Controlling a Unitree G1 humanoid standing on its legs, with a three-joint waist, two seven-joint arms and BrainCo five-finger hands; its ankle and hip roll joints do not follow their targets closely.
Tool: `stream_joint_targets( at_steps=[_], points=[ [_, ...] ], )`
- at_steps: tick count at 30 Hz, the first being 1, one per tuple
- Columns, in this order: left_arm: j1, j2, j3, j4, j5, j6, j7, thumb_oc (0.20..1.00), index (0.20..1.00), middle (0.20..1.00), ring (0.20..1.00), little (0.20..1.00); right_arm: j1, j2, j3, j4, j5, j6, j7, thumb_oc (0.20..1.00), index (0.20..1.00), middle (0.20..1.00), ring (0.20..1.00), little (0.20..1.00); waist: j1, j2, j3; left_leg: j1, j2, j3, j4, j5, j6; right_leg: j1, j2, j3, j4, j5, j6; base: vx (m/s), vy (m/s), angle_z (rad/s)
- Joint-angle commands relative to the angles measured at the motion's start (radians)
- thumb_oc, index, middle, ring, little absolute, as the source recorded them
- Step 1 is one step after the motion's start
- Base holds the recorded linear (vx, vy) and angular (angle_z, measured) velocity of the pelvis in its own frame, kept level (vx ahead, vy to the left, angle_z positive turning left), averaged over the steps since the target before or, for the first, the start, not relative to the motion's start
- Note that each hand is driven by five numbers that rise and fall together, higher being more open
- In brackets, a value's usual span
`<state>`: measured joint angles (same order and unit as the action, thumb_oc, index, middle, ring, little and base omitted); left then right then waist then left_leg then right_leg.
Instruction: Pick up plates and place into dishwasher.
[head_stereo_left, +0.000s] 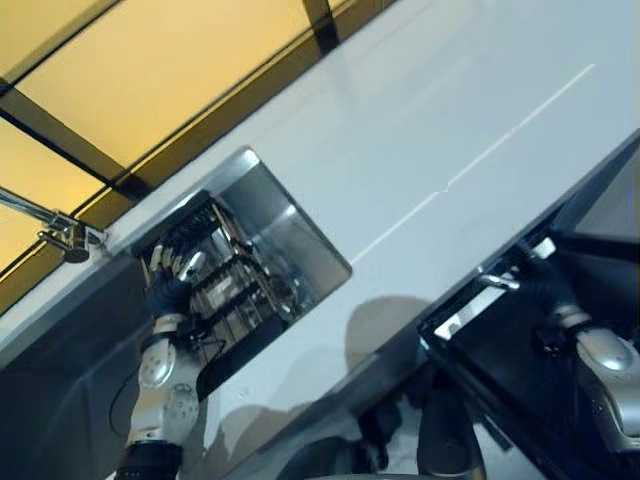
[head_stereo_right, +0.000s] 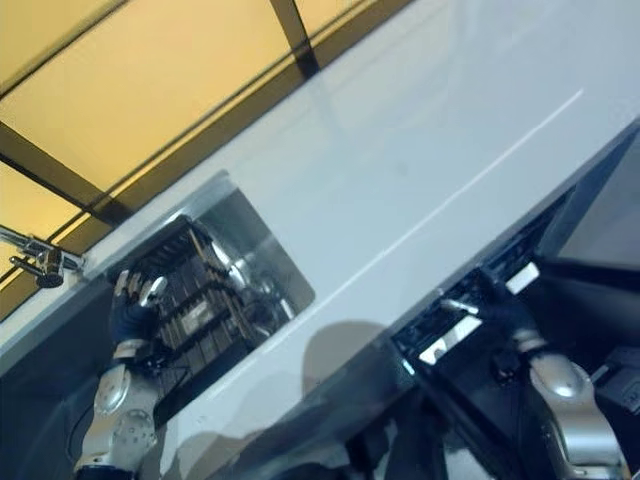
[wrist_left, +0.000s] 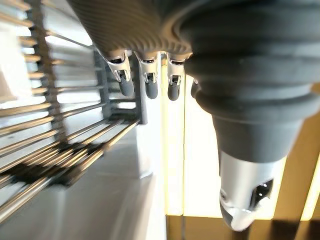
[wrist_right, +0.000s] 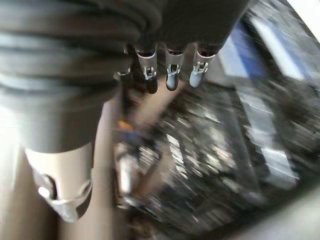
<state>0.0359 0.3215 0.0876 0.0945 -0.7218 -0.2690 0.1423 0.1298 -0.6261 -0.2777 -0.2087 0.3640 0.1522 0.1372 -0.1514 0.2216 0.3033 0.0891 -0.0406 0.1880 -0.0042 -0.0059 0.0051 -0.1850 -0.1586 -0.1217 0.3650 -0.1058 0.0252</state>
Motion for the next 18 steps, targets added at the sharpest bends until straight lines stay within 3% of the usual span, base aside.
stream_joint_targets(
  at_steps=[1, 6, 11, 12, 15, 16, 18],
  points=[
    [0.043, 0.045, 0.078, -0.061, 0.019, -0.008, -0.033, 1.000, 1.000, 1.000, 1.000, 1.000, -0.006, 0.035, -0.062, -0.069, -0.017, -0.069, -0.063, 1.000, 1.000, 1.000, 1.000, 1.000, -0.012, -0.079, -0.133, -0.002, -0.058, 0.023, 0.086, -0.104, 0.039, 0.123, -0.009, 0.077, -0.238, 0.092, 0.065, 0.01, 0.075, 0.06],
    [0.096, 0.039, 0.136, -0.065, 0.032, 0.020, -0.108, 1.000, 1.000, 1.000, 1.000, 1.000, 0.088, 0.082, -0.148, -0.064, -0.027, -0.049, -0.138, 1.000, 1.000, 1.000, 1.000, 1.000, -0.022, -0.100, -0.179, 0.044, -0.056, 0.020, 0.083, -0.133, 0.054, 0.144, 0.004, 0.100, -0.211, 0.075, 0.067, 0.04, 0.036, 0.13],
    [0.130, 0.043, 0.166, -0.067, 0.048, 0.036, -0.170, 1.000, 1.000, 1.000, 1.000, 1.000, 0.144, 0.128, -0.175, -0.033, -0.058, -0.022, -0.206, 1.000, 1.000, 1.000, 1.000, 1.000, -0.031, -0.113, -0.192, 0.080, -0.065, 0.022, 0.056, -0.140, 0.077, 0.098, 0.004, 0.118, -0.070, 0.124, 0.072, 0.05, 0.041, -0.05],
    [0.135, 0.045, 0.170, -0.065, 0.049, 0.038, -0.176, 1.000, 1.000, 1.000, 1.000, 1.000, 0.148, 0.134, -0.172, -0.027, -0.054, -0.018, -0.217, 1.000, 1.000, 1.000, 1.000, 1.000, -0.030, -0.116, -0.191, 0.086, -0.065, 0.033, 0.056, -0.145, 0.079, 0.087, 0.002, 0.107, -0.037, 0.126, 0.074, 0.10, 0.006, -0.18],
    [0.165, 0.048, 0.197, -0.057, 0.063, 0.033, -0.181, 1.000, 1.000, 1.000, 1.000, 1.000, 0.155, 0.163, -0.151, 0.000, -0.092, 0.001, -0.285, 1.000, 1.000, 1.000, 1.000, 1.000, -0.017, -0.133, -0.184, 0.109, -0.057, 0.113, 0.069, -0.170, 0.080, 0.073, -0.014, -0.013, 0.032, 0.095, 0.084, 0.14, -0.083, -0.31],
    [0.174, 0.049, 0.209, -0.056, 0.072, 0.030, -0.181, 1.000, 1.000, 1.000, 1.000, 1.000, 0.156, 0.172, -0.145, 0.012, -0.119, 0.013, -0.326, 1.000, 1.000, 1.000, 1.000, 1.000, -0.013, -0.136, -0.185, 0.125, -0.054, 0.122, 0.069, -0.191, 0.076, 0.082, 0.002, -0.047, 0.023, 0.054, 0.094, 0.17, -0.124, -0.54],
    [0.179, 0.053, 0.222, -0.061, 0.077, 0.032, -0.185, 1.000, 1.000, 1.000, 1.000, 1.000, 0.165, 0.186, -0.146, 0.038, -0.194, 0.029, -0.436, 1.000, 1.000, 1.000, 1.000, 1.000, -0.012, -0.144, -0.185, 0.125, -0.051, 0.138, 0.095, -0.209, 0.074, 0.094, 0.037, -0.084, -0.038, 0.031, 0.075, 0.16, -0.166, -0.72]
  ],
)
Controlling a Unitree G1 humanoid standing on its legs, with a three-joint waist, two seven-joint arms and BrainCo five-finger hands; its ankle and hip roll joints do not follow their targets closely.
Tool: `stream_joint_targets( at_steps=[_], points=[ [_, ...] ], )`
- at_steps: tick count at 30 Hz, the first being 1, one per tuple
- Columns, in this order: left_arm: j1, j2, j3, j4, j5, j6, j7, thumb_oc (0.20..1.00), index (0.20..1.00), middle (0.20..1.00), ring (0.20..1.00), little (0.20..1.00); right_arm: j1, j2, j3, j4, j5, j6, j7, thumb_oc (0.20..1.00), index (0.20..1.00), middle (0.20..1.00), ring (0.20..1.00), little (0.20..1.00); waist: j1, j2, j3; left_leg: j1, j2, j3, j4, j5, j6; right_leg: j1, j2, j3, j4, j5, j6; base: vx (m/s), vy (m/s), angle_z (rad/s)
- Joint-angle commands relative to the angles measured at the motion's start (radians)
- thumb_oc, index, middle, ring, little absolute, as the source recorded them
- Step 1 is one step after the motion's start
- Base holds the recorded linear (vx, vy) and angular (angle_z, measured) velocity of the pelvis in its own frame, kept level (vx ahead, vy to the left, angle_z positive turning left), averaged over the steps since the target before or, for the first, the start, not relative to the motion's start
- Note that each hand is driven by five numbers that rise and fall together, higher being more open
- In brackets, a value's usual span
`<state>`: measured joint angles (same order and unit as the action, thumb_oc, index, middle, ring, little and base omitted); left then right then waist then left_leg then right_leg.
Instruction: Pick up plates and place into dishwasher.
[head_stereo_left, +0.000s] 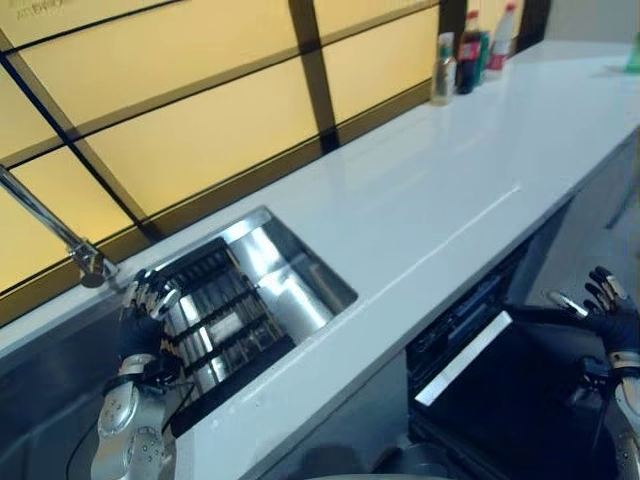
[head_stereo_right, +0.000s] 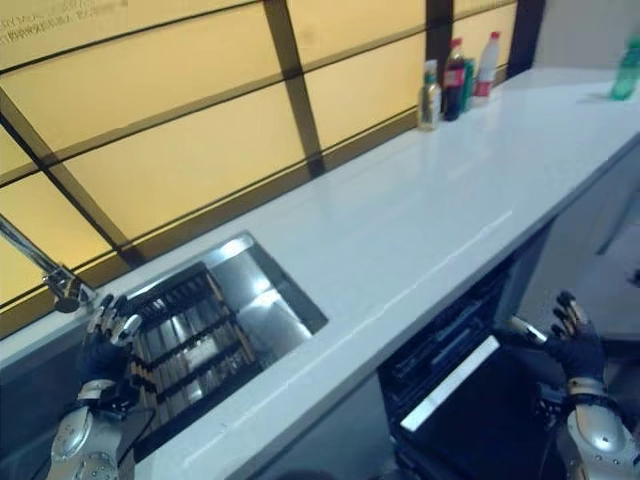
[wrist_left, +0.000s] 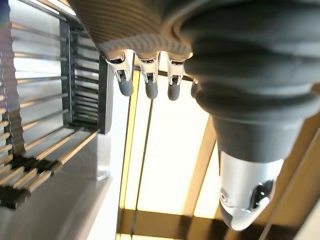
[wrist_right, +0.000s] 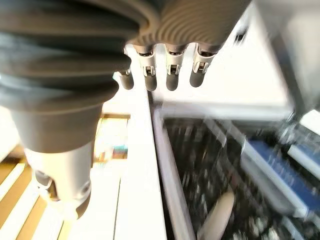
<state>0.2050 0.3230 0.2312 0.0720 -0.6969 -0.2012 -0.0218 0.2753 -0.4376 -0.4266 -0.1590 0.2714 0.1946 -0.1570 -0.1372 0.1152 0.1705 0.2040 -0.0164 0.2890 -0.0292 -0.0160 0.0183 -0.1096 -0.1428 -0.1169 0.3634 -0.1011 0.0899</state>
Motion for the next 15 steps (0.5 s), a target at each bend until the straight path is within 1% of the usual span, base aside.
stream_joint_targets(
  at_steps=[1, 2, 3, 4, 5, 6, 7, 8, 9, 10, 11, 12, 13, 14, 15],
  points=[
    [0.011, 0.054, 0.082, -0.037, 0.050, -0.036, -0.024, 1.000, 1.000, 1.000, 1.000, 1.000, 0.028, 0.002, 0.003, 0.008, -0.126, -0.019, -0.183, 1.000, 1.000, 1.000, 1.000, 1.000, -0.027, -0.038, -0.051, 0.007, -0.075, 0.032, 0.137, -0.208, 0.062, 0.021, 0.026, -0.085, -0.047, 0.032, 0.006, 0.15, -0.149, -0.61],
    [0.011, 0.054, 0.084, -0.033, 0.046, -0.038, -0.027, 1.000, 1.000, 1.000, 1.000, 1.000, 0.037, 0.007, 0.001, 0.030, -0.155, -0.020, -0.235, 1.000, 1.000, 1.000, 1.000, 1.000, -0.033, -0.038, -0.049, 0.008, -0.077, 0.021, 0.152, -0.218, 0.068, 0.011, 0.027, -0.059, -0.030, 0.046, 0.009, 0.16, -0.130, -0.33],
    [0.010, 0.055, 0.083, -0.030, 0.042, -0.039, -0.033, 1.000, 1.000, 1.000, 1.000, 1.000, 0.048, 0.013, -0.005, 0.051, -0.181, -0.013, -0.308, 1.000, 1.000, 1.000, 1.000, 1.000, -0.045, -0.037, -0.048, 0.006, -0.073, 0.024, 0.192, -0.237, 0.072, 0.006, 0.047, -0.038, -0.020, 0.018, -0.005, 0.17, -0.130, -0.11],
    [0.008, 0.054, 0.085, -0.025, 0.039, -0.039, -0.041, 1.000, 1.000, 1.000, 1.000, 1.000, 0.057, 0.013, -0.012, 0.063, -0.192, -0.006, -0.355, 1.000, 1.000, 1.000, 1.000, 1.000, -0.050, -0.035, -0.050, -0.001, -0.063, 0.032, 0.232, -0.252, 0.067, 0.016, 0.057, -0.038, -0.022, -0.016, -0.021, 0.18, -0.129, 0.10],
    [0.007, 0.047, 0.085, -0.021, 0.038, -0.040, -0.049, 1.000, 1.000, 1.000, 1.000, 1.000, 0.064, 0.011, -0.018, 0.076, -0.210, 0.008, -0.403, 1.000, 1.000, 1.000, 1.000, 1.000, -0.049, -0.034, -0.054, -0.010, -0.054, 0.042, 0.283, -0.270, 0.057, 0.036, 0.053, -0.050, -0.029, -0.039, -0.035, 0.18, -0.102, 0.11],
    [0.007, 0.040, 0.077, -0.022, 0.045, -0.043, -0.048, 1.000, 1.000, 1.000, 1.000, 1.000, 0.067, 0.012, -0.022, 0.088, -0.226, 0.017, -0.439, 1.000, 1.000, 1.000, 1.000, 1.000, -0.048, -0.030, -0.059, -0.025, -0.047, 0.045, 0.348, -0.280, 0.041, 0.057, 0.053, -0.057, -0.045, -0.048, -0.048, 0.14, -0.091, 0.05],
    [0.003, 0.038, 0.066, -0.018, 0.048, -0.047, -0.039, 1.000, 1.000, 1.000, 1.000, 1.000, 0.066, 0.010, -0.025, 0.102, -0.238, 0.026, -0.470, 1.000, 1.000, 1.000, 1.000, 1.000, -0.049, -0.029, -0.060, -0.056, -0.039, 0.053, 0.424, -0.239, 0.018, 0.072, 0.057, -0.055, -0.068, -0.031, -0.069, 0.13, -0.059, -0.24],
    [-0.002, 0.039, 0.054, -0.012, 0.039, -0.048, -0.028, 1.000, 1.000, 1.000, 1.000, 1.000, 0.064, 0.011, -0.027, 0.120, -0.245, 0.029, -0.494, 1.000, 1.000, 1.000, 1.000, 1.000, -0.050, -0.023, -0.062, -0.079, -0.028, 0.049, 0.498, -0.202, -0.011, 0.088, 0.062, -0.051, -0.079, -0.034, -0.080, 0.12, -0.018, -0.29],
    [-0.007, 0.035, 0.047, -0.009, 0.031, -0.047, -0.014, 1.000, 1.000, 1.000, 1.000, 1.000, 0.057, 0.009, -0.026, 0.140, -0.250, 0.033, -0.515, 1.000, 1.000, 1.000, 1.000, 1.000, -0.047, -0.013, -0.064, -0.100, -0.018, 0.039, 0.556, -0.173, -0.038, 0.099, 0.063, -0.055, -0.085, -0.039, -0.092, 0.15, 0.059, -0.28],
    [-0.012, 0.028, 0.044, -0.003, 0.025, -0.045, 0.000, 1.000, 1.000, 1.000, 1.000, 1.000, 0.053, 0.001, -0.026, 0.160, -0.254, 0.040, -0.530, 1.000, 1.000, 1.000, 1.000, 1.000, -0.043, -0.002, -0.066, -0.125, -0.015, 0.010, 0.590, -0.137, -0.062, 0.106, 0.062, -0.052, -0.081, -0.045, -0.100, 0.13, 0.114, -0.18],
    [-0.016, 0.023, 0.040, 0.005, 0.021, -0.046, 0.015, 1.000, 1.000, 1.000, 1.000, 1.000, 0.047, -0.006, -0.023, 0.179, -0.259, 0.044, -0.542, 1.000, 1.000, 1.000, 1.000, 1.000, -0.039, 0.004, -0.066, -0.148, -0.005, -0.011, 0.590, -0.119, -0.069, 0.112, 0.057, -0.043, -0.077, -0.048, -0.103, 0.12, 0.163, -0.21],
    [-0.022, 0.013, 0.037, 0.016, 0.022, -0.049, 0.028, 1.000, 1.000, 1.000, 1.000, 1.000, 0.034, -0.015, -0.016, 0.208, -0.262, 0.042, -0.562, 1.000, 1.000, 1.000, 1.000, 1.000, -0.036, 0.006, -0.066, -0.152, 0.012, -0.022, 0.565, -0.131, -0.063, 0.114, 0.049, -0.028, -0.075, -0.051, -0.103, 0.11, 0.180, -0.18],
    [-0.024, 0.006, 0.038, 0.025, 0.025, -0.054, 0.036, 1.000, 1.000, 1.000, 1.000, 1.000, 0.025, -0.021, -0.010, 0.229, -0.264, 0.043, -0.577, 1.000, 1.000, 1.000, 1.000, 1.000, -0.034, 0.008, -0.066, -0.134, 0.022, -0.031, 0.526, -0.152, -0.051, 0.112, 0.042, -0.012, -0.071, -0.055, -0.102, 0.13, 0.248, -0.07],
    [-0.026, 0.002, 0.034, 0.039, 0.026, -0.063, 0.045, 1.000, 1.000, 1.000, 1.000, 1.000, 0.017, -0.027, -0.002, 0.256, -0.260, 0.045, -0.600, 1.000, 1.000, 1.000, 1.000, 1.000, -0.032, 0.015, -0.066, -0.112, 0.028, -0.069, 0.451, -0.161, -0.033, 0.107, 0.039, 0.018, -0.061, -0.059, -0.100, 0.13, 0.296, -0.10],
    [-0.026, 0.006, 0.032, 0.048, 0.022, -0.069, 0.046, 1.000, 1.000, 1.000, 1.000, 1.000, 0.013, -0.033, 0.004, 0.275, -0.247, 0.047, -0.622, 1.000, 1.000, 1.000, 1.000, 1.000, -0.026, 0.024, -0.061, -0.102, 0.026, -0.115, 0.391, -0.156, -0.021, 0.102, 0.038, 0.046, -0.049, -0.063, -0.099, 0.12, 0.311, -0.19]
  ],
)
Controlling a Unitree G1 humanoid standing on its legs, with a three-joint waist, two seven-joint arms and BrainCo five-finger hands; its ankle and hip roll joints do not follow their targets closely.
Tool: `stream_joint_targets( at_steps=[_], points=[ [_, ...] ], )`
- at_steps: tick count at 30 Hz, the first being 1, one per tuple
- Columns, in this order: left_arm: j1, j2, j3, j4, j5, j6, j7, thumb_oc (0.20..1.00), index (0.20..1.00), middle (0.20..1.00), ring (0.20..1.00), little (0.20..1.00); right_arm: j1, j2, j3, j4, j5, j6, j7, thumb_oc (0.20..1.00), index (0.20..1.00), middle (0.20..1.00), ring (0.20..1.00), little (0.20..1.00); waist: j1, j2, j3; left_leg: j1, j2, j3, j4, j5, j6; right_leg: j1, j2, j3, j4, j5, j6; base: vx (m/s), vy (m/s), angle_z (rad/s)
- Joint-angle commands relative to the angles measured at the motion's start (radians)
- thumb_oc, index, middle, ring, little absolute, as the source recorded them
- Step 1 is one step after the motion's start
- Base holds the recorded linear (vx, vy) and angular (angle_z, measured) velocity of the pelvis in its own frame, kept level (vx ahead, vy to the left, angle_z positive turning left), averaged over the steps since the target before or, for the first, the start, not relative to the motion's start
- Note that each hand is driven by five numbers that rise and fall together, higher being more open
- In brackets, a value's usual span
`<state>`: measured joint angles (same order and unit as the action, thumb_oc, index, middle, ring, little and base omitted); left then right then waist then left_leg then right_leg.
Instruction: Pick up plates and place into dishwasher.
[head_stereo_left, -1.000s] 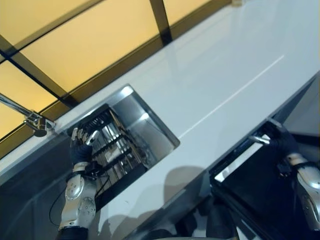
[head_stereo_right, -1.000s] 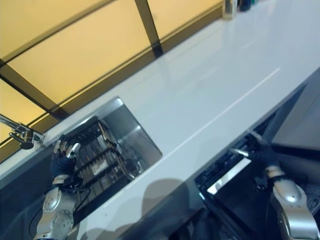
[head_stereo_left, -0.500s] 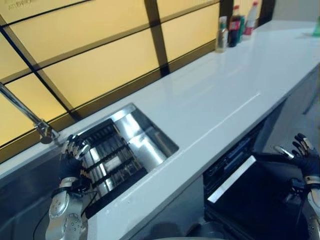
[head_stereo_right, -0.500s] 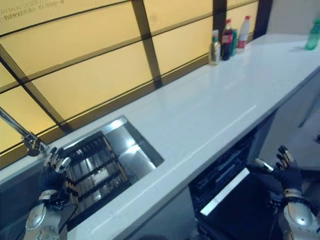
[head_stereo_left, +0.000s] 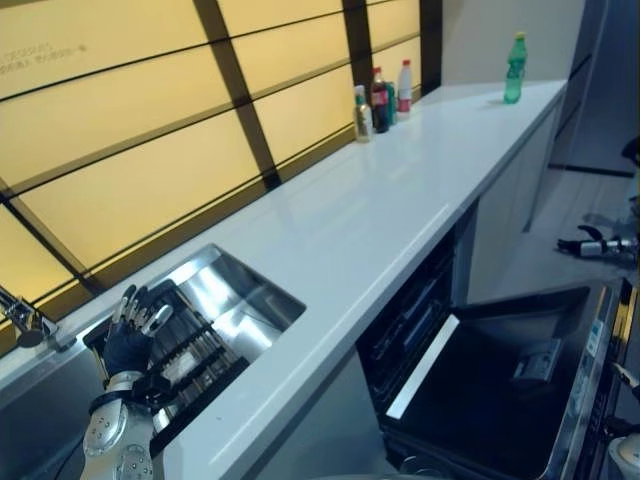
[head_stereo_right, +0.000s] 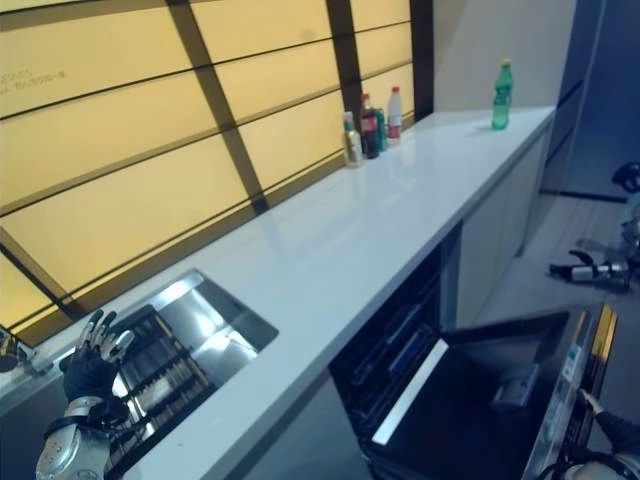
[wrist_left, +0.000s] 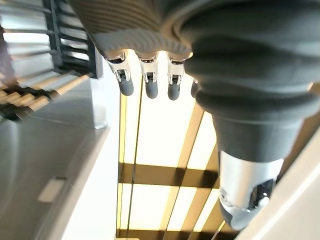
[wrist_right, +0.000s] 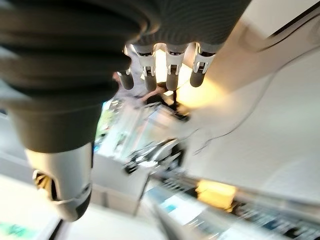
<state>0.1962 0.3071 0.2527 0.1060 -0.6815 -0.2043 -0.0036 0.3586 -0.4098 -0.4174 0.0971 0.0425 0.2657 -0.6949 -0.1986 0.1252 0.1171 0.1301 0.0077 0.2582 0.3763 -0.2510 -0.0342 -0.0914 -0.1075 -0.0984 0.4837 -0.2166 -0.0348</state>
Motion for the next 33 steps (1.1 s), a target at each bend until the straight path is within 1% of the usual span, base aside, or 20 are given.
stream_joint_targets(
  at_steps=[1, 2, 3, 4, 5, 6, 8, 9, 11, 12, 14, 16, 19, 20, 23, 27, 29, 31, 32, 33],
  points=[
    [-0.020, 0.022, 0.010, 0.022, 0.006, -0.067, 0.024, 1.000, 1.000, 1.000, 1.000, 1.000, -0.077, -0.062, 0.001, 0.034, -0.012, -0.020, -0.102, 1.000, 1.000, 1.000, 1.000, 1.000, 0.038, 0.013, -0.005, -0.020, 0.001, -0.102, -0.023, 0.063, 0.042, 0.074, -0.008, 0.048, -0.159, 0.056, 0.028, 0.07, 0.307, -0.28],
    [-0.017, 0.020, 0.016, 0.025, 0.007, -0.071, 0.020, 1.000, 1.000, 1.000, 1.000, 1.000, -0.086, -0.065, 0.010, 0.058, -0.006, -0.019, -0.113, 1.000, 1.000, 1.000, 1.000, 1.000, 0.042, 0.018, -0.001, -0.003, -0.022, -0.130, -0.022, 0.009, 0.055, 0.050, -0.023, 0.071, -0.133, 0.054, 0.033, 0.03, 0.308, -0.24],
    [-0.016, 0.016, 0.021, 0.024, 0.013, -0.067, 0.021, 1.000, 1.000, 1.000, 1.000, 1.000, -0.086, -0.065, 0.011, 0.062, -0.003, -0.012, -0.105, 1.000, 1.000, 1.000, 1.000, 1.000, 0.040, 0.033, 0.001, 0.009, -0.037, -0.136, -0.052, -0.004, 0.066, 0.021, -0.033, 0.075, -0.094, 0.045, 0.039, 0.00, 0.346, -0.35],
    [-0.016, 0.013, 0.021, 0.020, 0.021, -0.059, 0.026, 1.000, 1.000, 1.000, 1.000, 1.000, -0.078, -0.066, 0.011, 0.057, 0.007, -0.008, -0.096, 1.000, 1.000, 1.000, 1.000, 1.000, 0.031, 0.044, 0.007, 0.014, -0.040, -0.121, -0.069, 0.001, 0.071, -0.007, -0.050, 0.082, -0.049, 0.041, 0.051, 0.00, 0.362, -0.46],
    [-0.015, 0.013, 0.017, 0.018, 0.029, -0.059, 0.032, 1.000, 1.000, 1.000, 1.000, 1.000, -0.071, -0.069, 0.010, 0.057, 0.001, -0.007, -0.078, 1.000, 1.000, 1.000, 1.000, 1.000, 0.021, 0.053, 0.017, 0.013, -0.047, -0.106, -0.058, -0.011, 0.075, -0.030, -0.070, 0.095, -0.018, 0.039, 0.065, 0.01, 0.316, -0.45],
    [-0.014, 0.012, 0.016, 0.021, 0.030, -0.059, 0.035, 1.000, 1.000, 1.000, 1.000, 1.000, -0.065, -0.075, 0.010, 0.063, -0.008, -0.014, -0.063, 1.000, 1.000, 1.000, 1.000, 1.000, 0.020, 0.058, 0.021, 0.003, -0.068, -0.114, -0.046, -0.023, 0.080, -0.042, -0.083, 0.108, -0.002, 0.053, 0.071, 0.02, 0.338, -0.43],
    [-0.013, 0.001, 0.011, 0.035, 0.027, -0.071, 0.040, 1.000, 1.000, 1.000, 1.000, 1.000, -0.061, -0.083, 0.011, 0.086, -0.009, -0.015, -0.019, 1.000, 1.000, 1.000, 1.000, 1.000, 0.007, 0.079, 0.041, -0.019, -0.111, -0.103, -0.011, -0.059, 0.107, -0.089, -0.125, 0.133, 0.055, 0.074, 0.086, -0.02, 0.341, -0.40],
    [-0.013, -0.002, 0.006, 0.048, 0.020, -0.086, 0.040, 1.000, 1.000, 1.000, 1.000, 1.000, -0.057, -0.088, 0.009, 0.099, 0.008, -0.017, 0.005, 1.000, 1.000, 1.000, 1.000, 1.000, 0.000, 0.090, 0.049, -0.037, -0.124, -0.091, 0.009, -0.070, 0.115, -0.112, -0.137, 0.142, 0.079, 0.069, 0.090, -0.06, 0.270, -0.38],
    [-0.018, -0.007, 0.004, 0.058, 0.016, -0.087, 0.043, 1.000, 1.000, 1.000, 1.000, 1.000, -0.057, -0.092, 0.005, 0.128, 0.035, -0.009, 0.057, 1.000, 1.000, 1.000, 1.000, 1.000, -0.004, 0.105, 0.061, -0.066, -0.144, -0.079, 0.046, -0.090, 0.124, -0.140, -0.153, 0.158, 0.110, 0.083, 0.089, -0.06, 0.201, -0.34],
    [-0.026, -0.013, 0.001, 0.062, 0.005, -0.084, 0.042, 1.000, 1.000, 1.000, 1.000, 1.000, -0.067, -0.101, 0.006, 0.159, 0.086, -0.018, 0.102, 1.000, 1.000, 1.000, 1.000, 1.000, -0.010, 0.119, 0.080, -0.098, -0.157, -0.072, 0.093, -0.110, 0.132, -0.166, -0.166, 0.166, 0.140, 0.073, 0.086, -0.12, 0.191, -0.15],
    [-0.044, -0.012, -0.018, 0.085, -0.008, -0.104, 0.035, 1.000, 1.000, 1.000, 1.000, 1.000, -0.093, -0.121, 0.018, 0.224, 0.112, -0.031, 0.160, 1.000, 1.000, 1.000, 1.000, 1.000, -0.012, 0.139, 0.103, -0.154, -0.168, -0.051, 0.153, -0.124, 0.136, -0.214, -0.179, 0.180, 0.187, 0.075, 0.081, -0.15, 0.163, 0.06],
    [-0.065, -0.017, -0.038, 0.092, -0.008, -0.107, 0.035, 1.000, 1.000, 1.000, 1.000, 1.000, -0.133, -0.144, 0.042, 0.281, 0.140, -0.022, 0.170, 1.000, 1.000, 1.000, 1.000, 1.000, -0.011, 0.158, 0.125, -0.191, -0.175, -0.038, 0.191, -0.128, 0.135, -0.244, -0.186, 0.188, 0.214, 0.069, 0.076, -0.10, 0.114, -0.01],
    [-0.095, -0.017, -0.077, 0.086, -0.012, -0.103, 0.057, 1.000, 1.000, 1.000, 1.000, 1.000, -0.197, -0.178, 0.075, 0.371, 0.221, -0.011, 0.231, 1.000, 1.000, 1.000, 1.000, 1.000, -0.006, 0.182, 0.154, -0.243, -0.184, -0.020, 0.250, -0.138, 0.134, -0.287, -0.198, 0.195, 0.251, 0.058, 0.070, -0.06, 0.085, -0.12],
    [-0.111, -0.017, -0.098, 0.080, -0.015, -0.095, 0.070, 1.000, 1.000, 1.000, 1.000, 1.000, -0.238, -0.192, 0.102, 0.413, 0.264, 0.005, 0.267, 1.000, 1.000, 1.000, 1.000, 1.000, -0.001, 0.195, 0.169, -0.268, -0.189, -0.013, 0.277, -0.139, 0.131, -0.306, -0.204, 0.199, 0.268, 0.045, 0.065, -0.04, 0.075, -0.09],
    [-0.130, -0.018, -0.132, 0.060, -0.019, -0.074, 0.089, 1.000, 1.000, 1.000, 1.000, 1.000, -0.301, -0.221, 0.140, 0.462, 0.361, 0.031, 0.372, 1.000, 1.000, 1.000, 1.000, 1.000, 0.012, 0.215, 0.189, -0.319, -0.196, -0.004, 0.324, -0.140, 0.125, -0.341, -0.215, 0.202, 0.293, 0.021, 0.055, -0.04, 0.059, -0.05],
    [-0.146, -0.012, -0.175, 0.013, -0.027, -0.042, 0.121, 1.000, 1.000, 1.000, 1.000, 1.000, -0.392, -0.265, 0.209, 0.442, 0.403, 0.001, 0.528, 1.000, 1.000, 1.000, 1.000, 1.000, 0.035, 0.231, 0.212, -0.370, -0.204, -0.004, 0.344, -0.131, 0.119, -0.377, -0.223, 0.201, 0.310, 0.007, 0.049, -0.07, 0.032, -0.04],
    [-0.148, -0.013, -0.189, -0.005, -0.027, -0.038, 0.135, 1.000, 1.000, 1.000, 1.000, 1.000, -0.424, -0.275, 0.258, 0.407, 0.396, -0.015, 0.586, 1.000, 1.000, 1.000, 1.000, 1.000, 0.043, 0.234, 0.222, -0.386, -0.204, -0.004, 0.340, -0.122, 0.117, -0.394, -0.225, 0.201, 0.313, 0.007, 0.050, -0.07, 0.029, -0.27],
    [-0.155, -0.014, -0.201, -0.017, -0.035, -0.041, 0.150, 1.000, 1.000, 1.000, 1.000, 1.000, -0.472, -0.289, 0.309, 0.364, 0.389, -0.034, 0.684, 1.000, 1.000, 1.000, 1.000, 1.000, 0.054, 0.238, 0.232, -0.406, -0.206, -0.008, 0.334, -0.110, 0.113, -0.412, -0.227, 0.204, 0.309, 0.009, 0.051, -0.06, 0.032, 0.00],
    [-0.157, -0.013, -0.202, -0.015, -0.037, -0.044, 0.150, 1.000, 1.000, 1.000, 1.000, 1.000, -0.482, -0.291, 0.322, 0.355, 0.387, -0.040, 0.704, 1.000, 1.000, 1.000, 1.000, 1.000, 0.057, 0.238, 0.235, -0.410, -0.205, -0.008, 0.332, -0.108, 0.113, -0.415, -0.228, 0.204, 0.307, 0.010, 0.051, 0.00, 0.000, 0.00],
    [-0.161, -0.012, -0.207, -0.011, -0.043, -0.052, 0.152, 1.000, 1.000, 1.000, 1.000, 1.000, -0.501, -0.295, 0.343, 0.331, 0.392, -0.054, 0.742, 1.000, 1.000, 1.000, 1.000, 1.000, 0.061, 0.241, 0.239, -0.407, -0.204, -0.018, 0.332, -0.120, 0.103, -0.413, -0.229, 0.202, 0.314, -0.013, 0.056, 0.00, 0.007, 0.05]
  ],
)
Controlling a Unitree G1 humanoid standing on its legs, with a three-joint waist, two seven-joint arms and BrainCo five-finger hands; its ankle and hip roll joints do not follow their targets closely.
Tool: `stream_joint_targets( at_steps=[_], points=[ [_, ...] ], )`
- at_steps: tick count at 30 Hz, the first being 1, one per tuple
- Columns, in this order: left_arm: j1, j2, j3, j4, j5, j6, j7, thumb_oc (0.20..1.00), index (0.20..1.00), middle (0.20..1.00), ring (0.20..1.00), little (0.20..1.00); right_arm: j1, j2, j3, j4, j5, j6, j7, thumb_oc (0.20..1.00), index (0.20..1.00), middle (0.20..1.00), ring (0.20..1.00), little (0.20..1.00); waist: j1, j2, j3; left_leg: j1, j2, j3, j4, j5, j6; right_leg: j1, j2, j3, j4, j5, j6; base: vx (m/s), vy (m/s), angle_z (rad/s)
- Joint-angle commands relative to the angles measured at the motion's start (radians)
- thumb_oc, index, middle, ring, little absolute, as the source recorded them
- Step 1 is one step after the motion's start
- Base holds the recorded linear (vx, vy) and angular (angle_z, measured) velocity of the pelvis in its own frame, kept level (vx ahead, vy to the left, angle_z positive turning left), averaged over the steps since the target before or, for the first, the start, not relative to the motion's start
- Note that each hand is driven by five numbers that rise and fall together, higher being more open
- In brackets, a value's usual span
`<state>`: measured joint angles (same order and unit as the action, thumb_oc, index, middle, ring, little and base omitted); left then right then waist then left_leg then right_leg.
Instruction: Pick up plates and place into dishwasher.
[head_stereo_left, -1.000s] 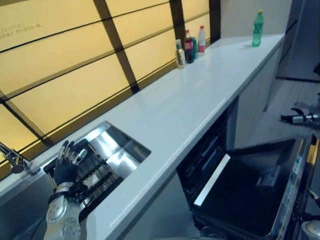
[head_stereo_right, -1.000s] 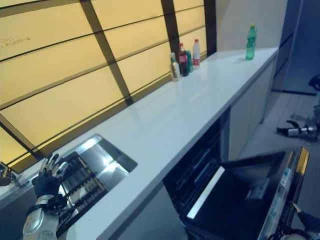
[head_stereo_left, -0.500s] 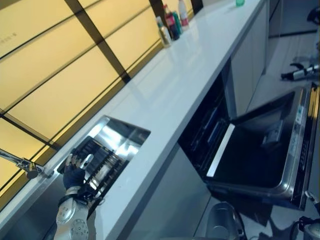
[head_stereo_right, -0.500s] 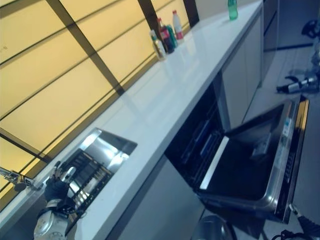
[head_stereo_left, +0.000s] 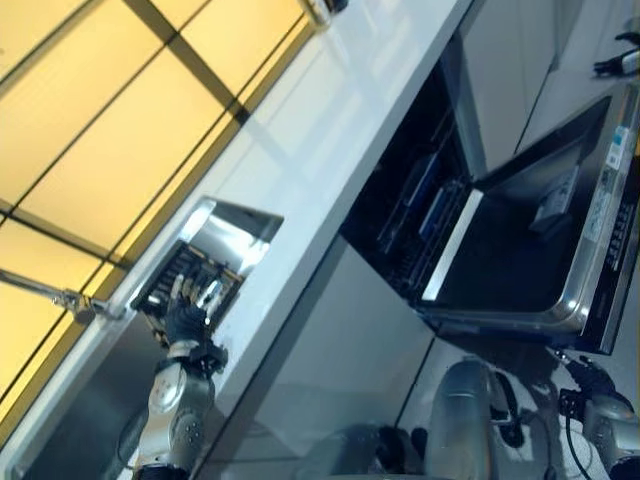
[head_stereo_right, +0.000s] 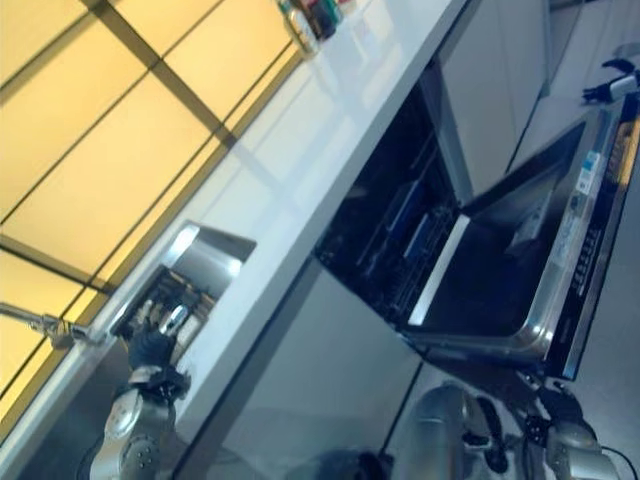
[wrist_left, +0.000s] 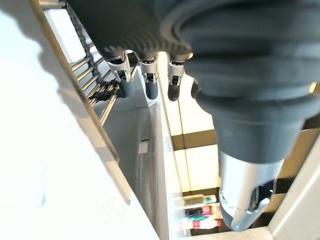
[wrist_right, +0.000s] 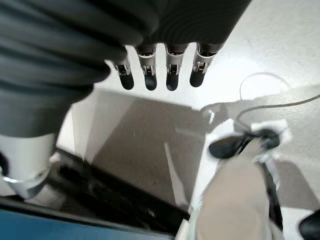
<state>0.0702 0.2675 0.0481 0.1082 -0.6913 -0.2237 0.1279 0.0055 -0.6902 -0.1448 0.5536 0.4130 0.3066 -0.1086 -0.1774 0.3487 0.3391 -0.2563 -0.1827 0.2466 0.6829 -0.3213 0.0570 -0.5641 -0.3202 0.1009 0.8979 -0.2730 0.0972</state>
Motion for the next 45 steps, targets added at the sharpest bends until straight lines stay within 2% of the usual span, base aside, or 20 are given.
stream_joint_targets(
  at_steps=[1, 5, 10, 12, 19, 29, 36, 39, 42, 45],
  points=[
    [-0.042, 0.028, -0.007, -0.009, -0.038, -0.043, 0.023, 1.000, 1.000, 1.000, 1.000, 1.000, -0.167, -0.016, 0.088, -0.151, 0.039, -0.106, 0.184, 1.000, 1.000, 1.000, 1.000, 1.000, 0.043, 0.018, 0.022, -0.028, -0.012, -0.007, 0.020, -0.045, 0.012, 0.051, -0.016, 0.002, -0.103, 0.044, -0.074, -0.04, 0.002, 0.09],
    [-0.078, 0.037, -0.028, 0.017, -0.052, -0.072, 0.037, 1.000, 1.000, 1.000, 1.000, 1.000, -0.264, 0.009, 0.165, -0.261, 0.075, -0.143, 0.268, 1.000, 1.000, 1.000, 1.000, 1.000, 0.049, 0.018, 0.043, -0.059, -0.005, -0.007, 0.003, -0.026, 0.007, 0.022, -0.014, -0.002, -0.112, 0.043, -0.071, -0.12, -0.016, -0.10],
    [-0.094, 0.052, -0.018, 0.049, -0.076, -0.097, 0.034, 1.000, 1.000, 1.000, 1.000, 1.000, -0.318, 0.039, 0.208, -0.385, 0.033, -0.163, 0.304, 1.000, 1.000, 1.000, 1.000, 1.000, 0.054, 0.015, 0.054, -0.065, 0.003, -0.011, -0.019, -0.005, 0.002, 0.025, -0.015, -0.015, -0.136, 0.053, -0.066, -0.05, -0.031, 0.06],
    [-0.090, 0.053, -0.003, 0.048, -0.085, -0.095, 0.028, 1.000, 1.000, 1.000, 1.000, 1.000, -0.327, 0.043, 0.213, -0.421, 0.003, -0.163, 0.315, 1.000, 1.000, 1.000, 1.000, 1.000, 0.057, 0.008, 0.053, -0.067, 0.008, -0.006, -0.031, 0.018, 0.009, 0.028, -0.017, -0.022, -0.158, 0.082, -0.069, -0.06, -0.026, -0.01],
    [-0.063, 0.055, 0.026, 0.037, -0.084, -0.075, 0.028, 1.000, 1.000, 1.000, 1.000, 1.000, -0.323, 0.070, 0.217, -0.526, -0.091, -0.166, 0.349, 1.000, 1.000, 1.000, 1.000, 1.000, 0.073, -0.031, 0.032, -0.012, 0.030, -0.030, -0.063, 0.032, 0.007, 0.111, -0.006, -0.059, -0.218, 0.095, -0.063, 0.02, -0.060, 0.06],
    [-0.033, 0.071, 0.084, 0.046, -0.055, -0.044, 0.027, 1.000, 1.000, 1.000, 1.000, 1.000, -0.242, 0.106, 0.175, -0.566, -0.143, -0.218, 0.405, 1.000, 1.000, 1.000, 1.000, 1.000, 0.105, -0.118, -0.047, 0.116, 0.064, -0.079, -0.168, 0.060, 0.012, 0.278, 0.018, -0.122, -0.372, 0.146, -0.047, 0.05, -0.080, 0.10],
    [-0.014, 0.097, 0.110, 0.056, -0.064, -0.060, 0.030, 1.000, 1.000, 1.000, 1.000, 1.000, -0.234, 0.139, 0.173, -0.583, -0.182, -0.287, 0.472, 1.000, 1.000, 1.000, 1.000, 1.000, 0.138, -0.173, -0.112, 0.201, 0.056, -0.140, -0.291, 0.090, 0.008, 0.381, 0.067, -0.159, -0.531, 0.191, -0.033, 0.00, -0.064, 0.03],
    [-0.009, 0.111, 0.132, 0.040, -0.065, -0.049, 0.031, 1.000, 1.000, 1.000, 1.000, 1.000, -0.227, 0.149, 0.169, -0.606, -0.180, -0.312, 0.511, 1.000, 1.000, 1.000, 1.000, 1.000, 0.159, -0.209, -0.154, 0.233, 0.060, -0.163, -0.351, 0.108, -0.003, 0.440, 0.095, -0.183, -0.625, 0.212, -0.026, -0.01, -0.111, 0.06],
    [-0.004, 0.130, 0.160, 0.038, -0.059, -0.027, 0.005, 1.000, 1.000, 1.000, 1.000, 1.000, -0.214, 0.151, 0.162, -0.634, -0.163, -0.335, 0.543, 1.000, 1.000, 1.000, 1.000, 1.000, 0.184, -0.263, -0.209, 0.275, 0.082, -0.177, -0.429, 0.127, -0.017, 0.515, 0.123, -0.212, -0.726, 0.231, -0.019, -0.01, -0.152, 0.18],
    [-0.006, 0.142, 0.176, 0.036, -0.042, -0.006, -0.025, 1.000, 1.000, 1.000, 1.000, 1.000, -0.209, 0.152, 0.161, -0.644, -0.154, -0.350, 0.548, 1.000, 1.000, 1.000, 1.000, 1.000, 0.203, -0.301, -0.257, 0.302, 0.104, -0.180, -0.480, 0.144, -0.029, 0.563, 0.144, -0.234, -0.790, 0.241, -0.020, -0.04, -0.115, 0.11]
  ],
)
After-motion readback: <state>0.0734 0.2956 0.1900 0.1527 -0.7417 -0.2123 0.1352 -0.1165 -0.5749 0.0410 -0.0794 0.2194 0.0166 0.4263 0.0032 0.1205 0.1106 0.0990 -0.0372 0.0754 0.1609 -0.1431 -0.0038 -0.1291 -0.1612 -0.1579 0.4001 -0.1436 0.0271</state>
